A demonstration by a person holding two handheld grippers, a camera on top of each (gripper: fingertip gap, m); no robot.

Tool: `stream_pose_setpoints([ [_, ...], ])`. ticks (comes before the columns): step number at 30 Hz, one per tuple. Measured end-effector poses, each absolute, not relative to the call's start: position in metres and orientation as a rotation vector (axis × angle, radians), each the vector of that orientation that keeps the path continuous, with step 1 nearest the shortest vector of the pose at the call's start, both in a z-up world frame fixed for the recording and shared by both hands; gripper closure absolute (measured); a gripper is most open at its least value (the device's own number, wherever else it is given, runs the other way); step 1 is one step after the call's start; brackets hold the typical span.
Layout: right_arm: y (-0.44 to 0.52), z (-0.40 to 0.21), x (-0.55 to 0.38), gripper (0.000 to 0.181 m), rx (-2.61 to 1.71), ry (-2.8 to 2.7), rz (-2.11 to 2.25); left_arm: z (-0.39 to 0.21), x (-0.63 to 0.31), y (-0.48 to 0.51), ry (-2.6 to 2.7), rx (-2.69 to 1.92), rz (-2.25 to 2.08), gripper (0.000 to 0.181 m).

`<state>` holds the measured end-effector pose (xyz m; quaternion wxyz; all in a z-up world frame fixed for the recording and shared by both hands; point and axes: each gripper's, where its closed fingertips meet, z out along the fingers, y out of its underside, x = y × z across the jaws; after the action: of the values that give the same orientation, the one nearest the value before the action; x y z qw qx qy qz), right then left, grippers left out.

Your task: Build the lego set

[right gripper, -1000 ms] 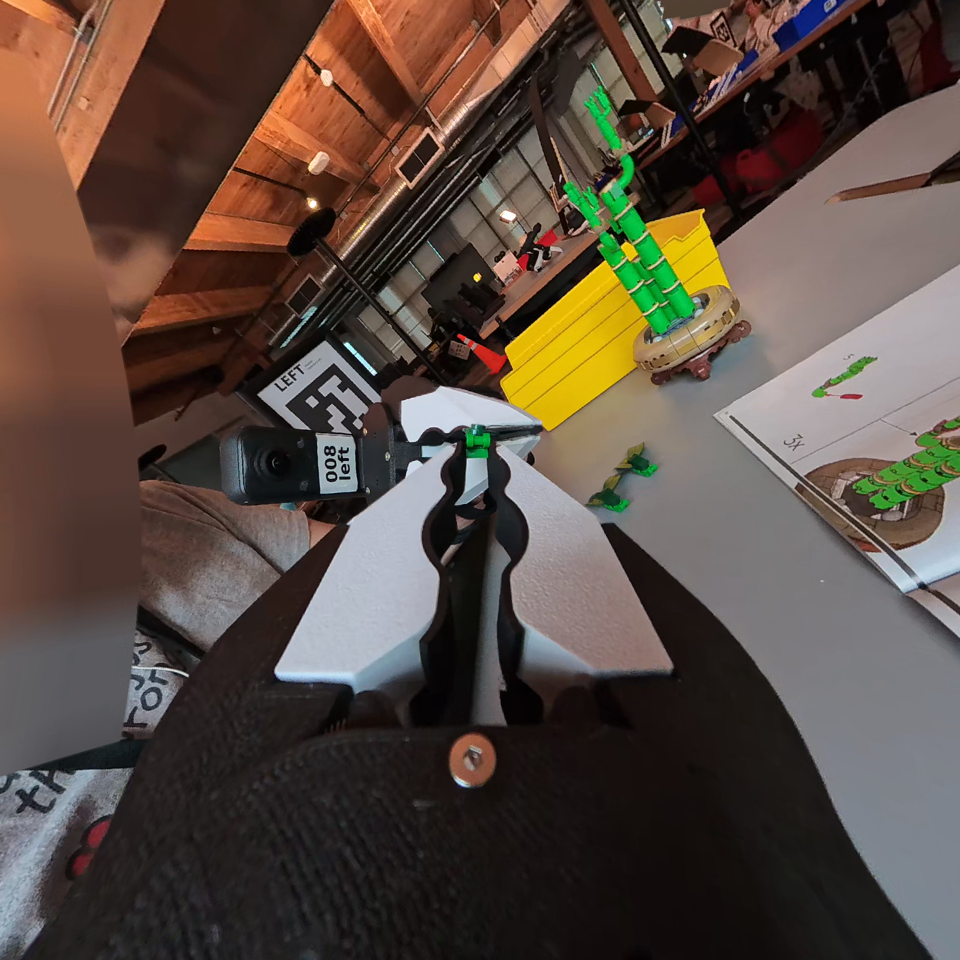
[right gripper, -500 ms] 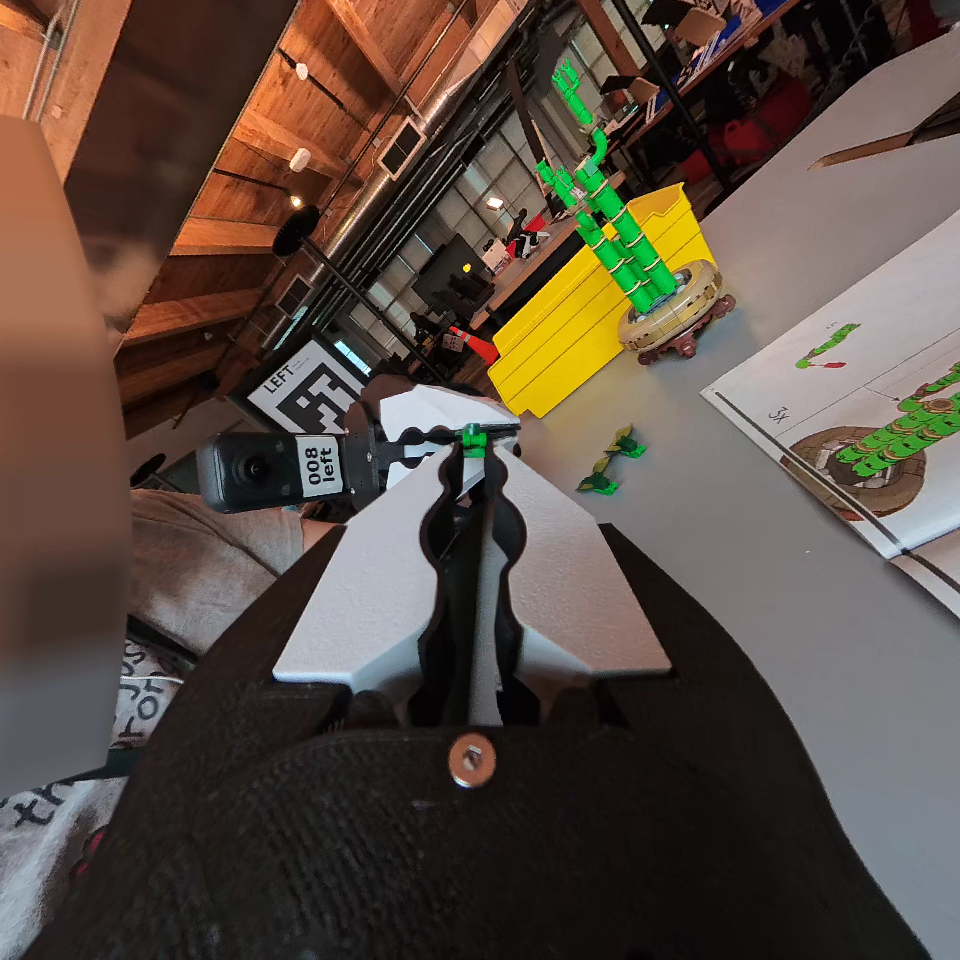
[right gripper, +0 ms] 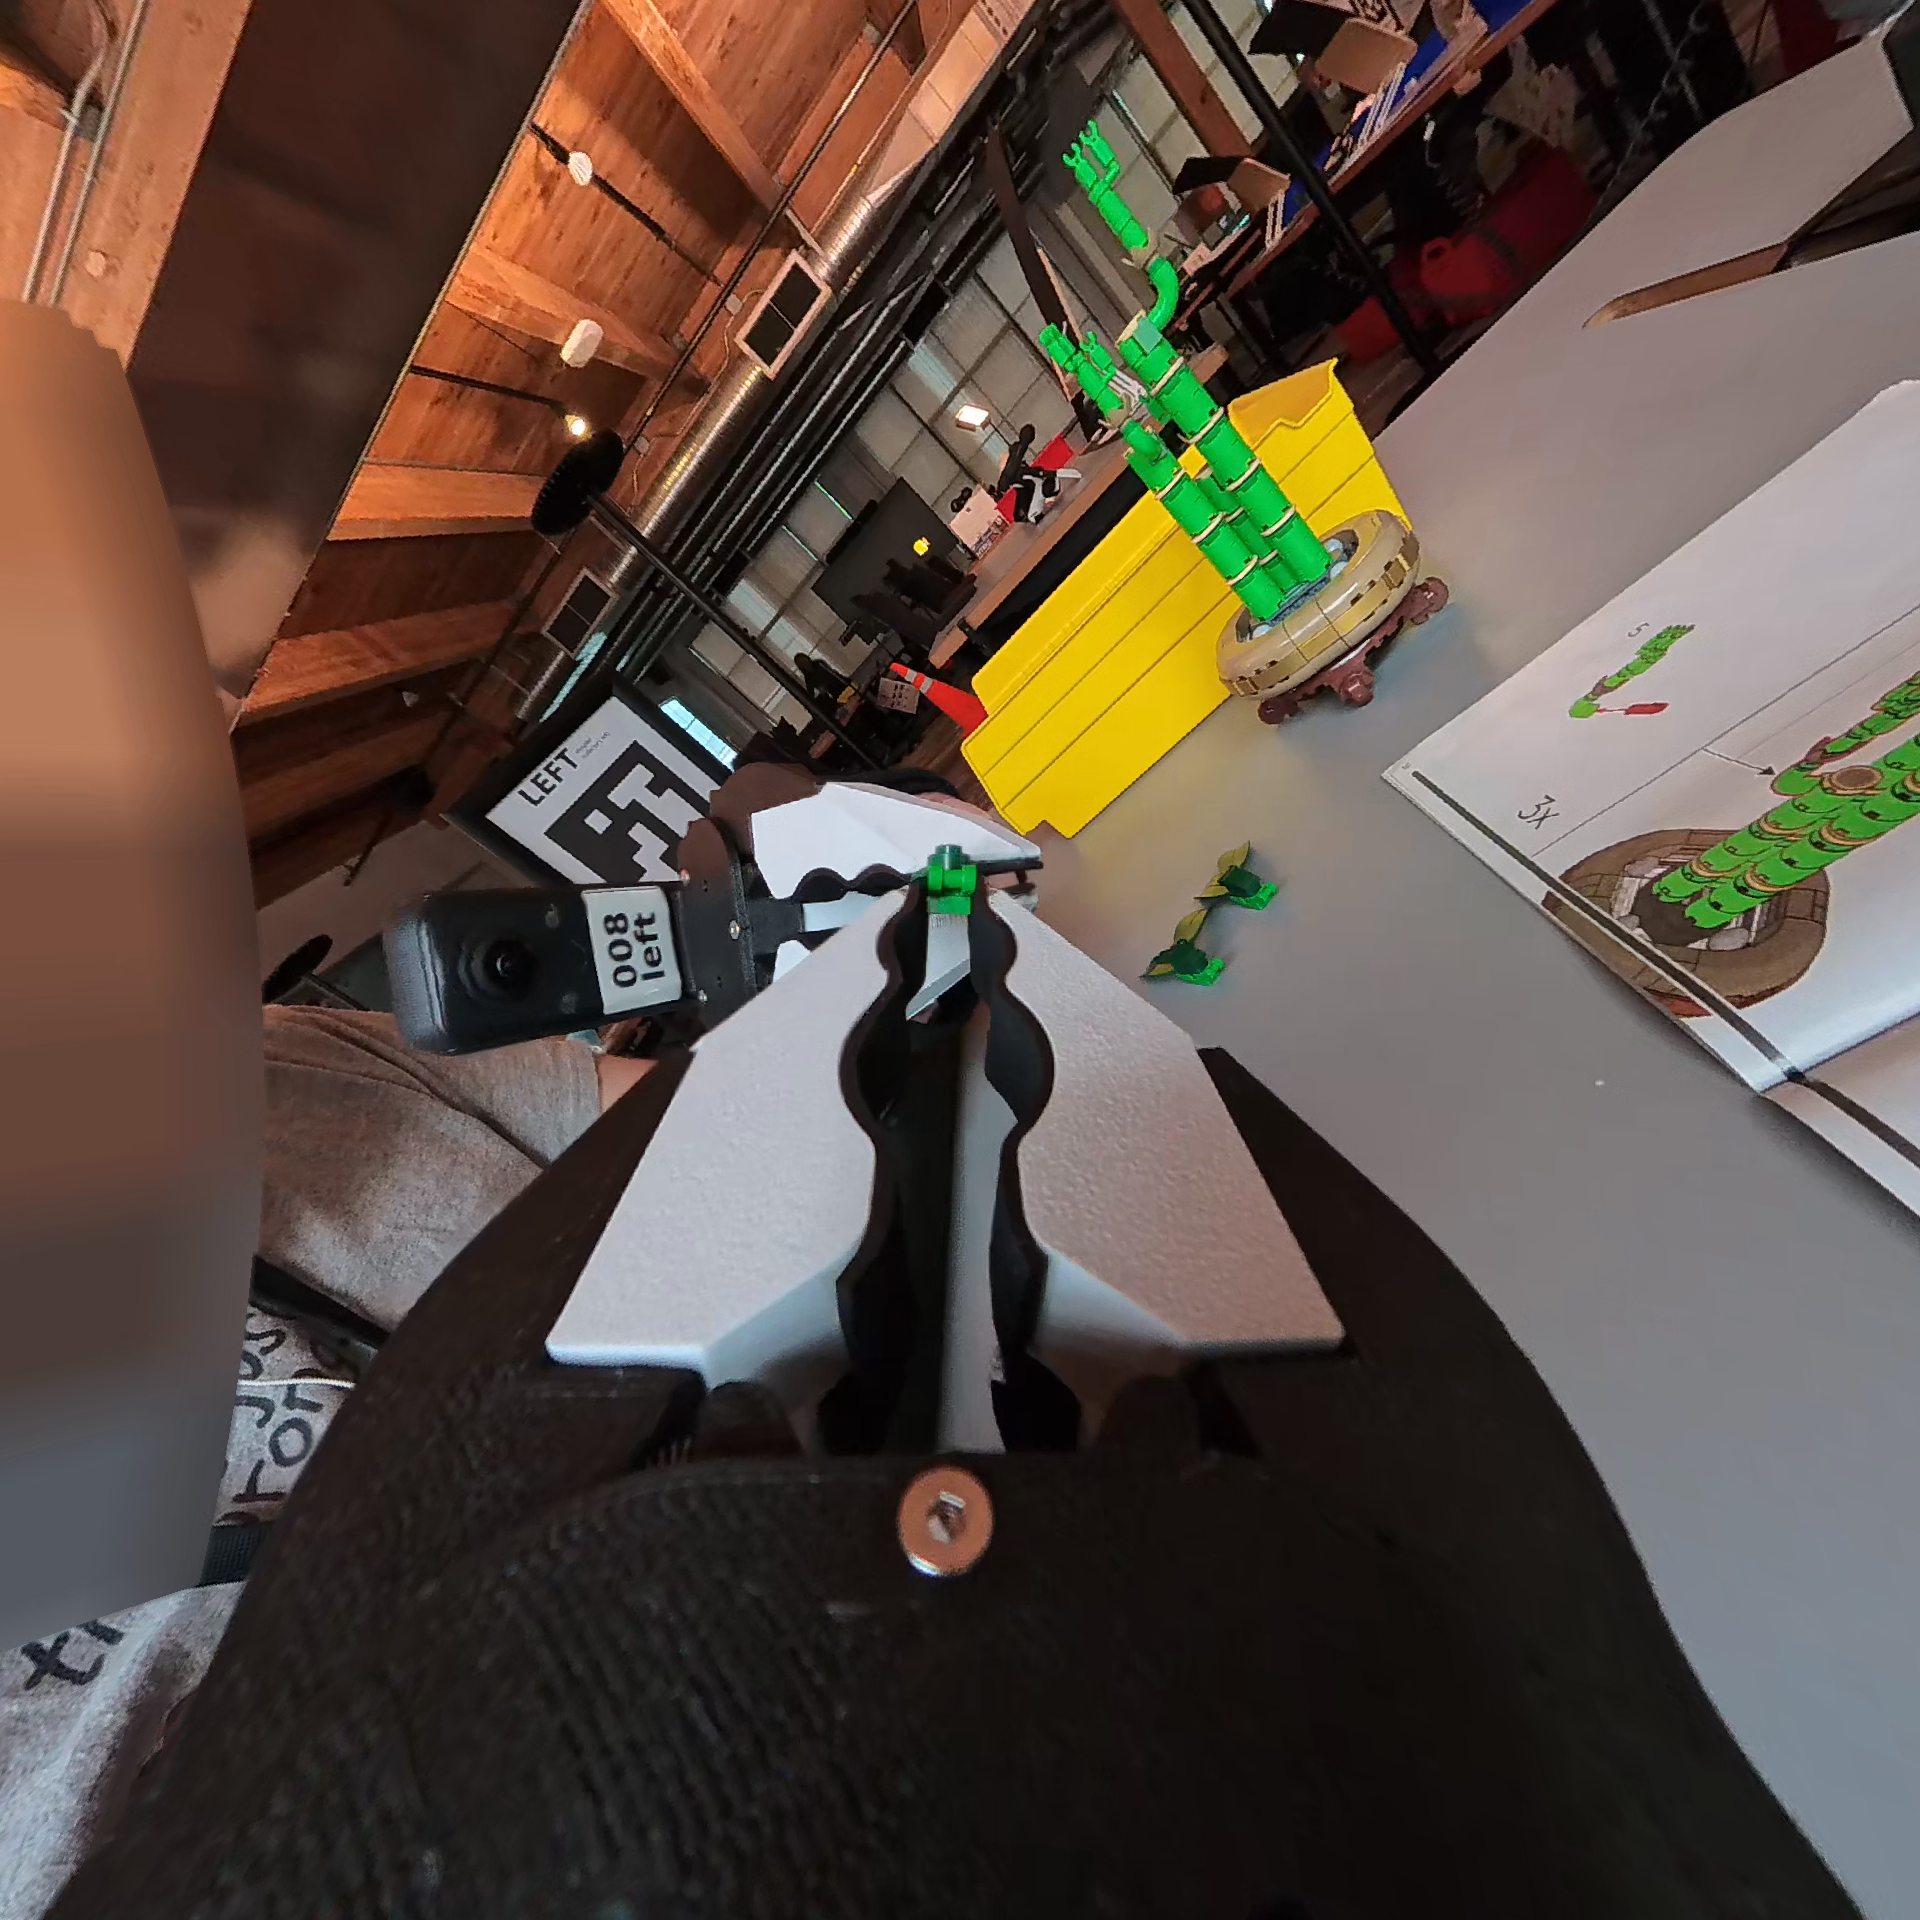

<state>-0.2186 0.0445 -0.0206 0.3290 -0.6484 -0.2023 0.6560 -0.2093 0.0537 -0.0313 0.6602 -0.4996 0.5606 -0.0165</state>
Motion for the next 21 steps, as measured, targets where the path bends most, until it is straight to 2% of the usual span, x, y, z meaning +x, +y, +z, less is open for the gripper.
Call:
stream_pose_setpoints([
  [1,0.045,-0.021,-0.219,0.175,-1.696,-0.524,1.722,-0.031,-0.209,0.054,1.259,-1.137,-0.062,0.180],
  [2,0.046,-0.021,-0.219,0.175,-1.699,-0.517,1.717,-0.032,-0.209,0.054,1.257,-1.152,-0.088,0.180],
  [5,0.045,-0.021,-0.220,0.176,-1.699,-0.509,1.738,-0.032,-0.208,0.053,1.243,-1.170,-0.130,0.157],
  [6,0.045,-0.023,-0.221,0.176,-1.705,-0.512,1.736,-0.030,-0.207,0.052,1.240,-1.153,-0.125,0.156],
  [9,0.043,-0.023,-0.222,0.176,-1.698,-0.526,1.752,-0.029,-0.206,0.048,1.267,-1.078,-0.071,0.167],
  [14,0.037,-0.022,-0.220,0.176,-1.685,-0.576,1.805,-0.029,-0.205,0.043,1.298,-1.055,-0.089,0.169],
  [21,0.033,-0.029,-0.221,0.175,-1.718,-0.720,1.662,-0.036,-0.205,0.038,1.345,-1.094,-0.183,0.172],
])
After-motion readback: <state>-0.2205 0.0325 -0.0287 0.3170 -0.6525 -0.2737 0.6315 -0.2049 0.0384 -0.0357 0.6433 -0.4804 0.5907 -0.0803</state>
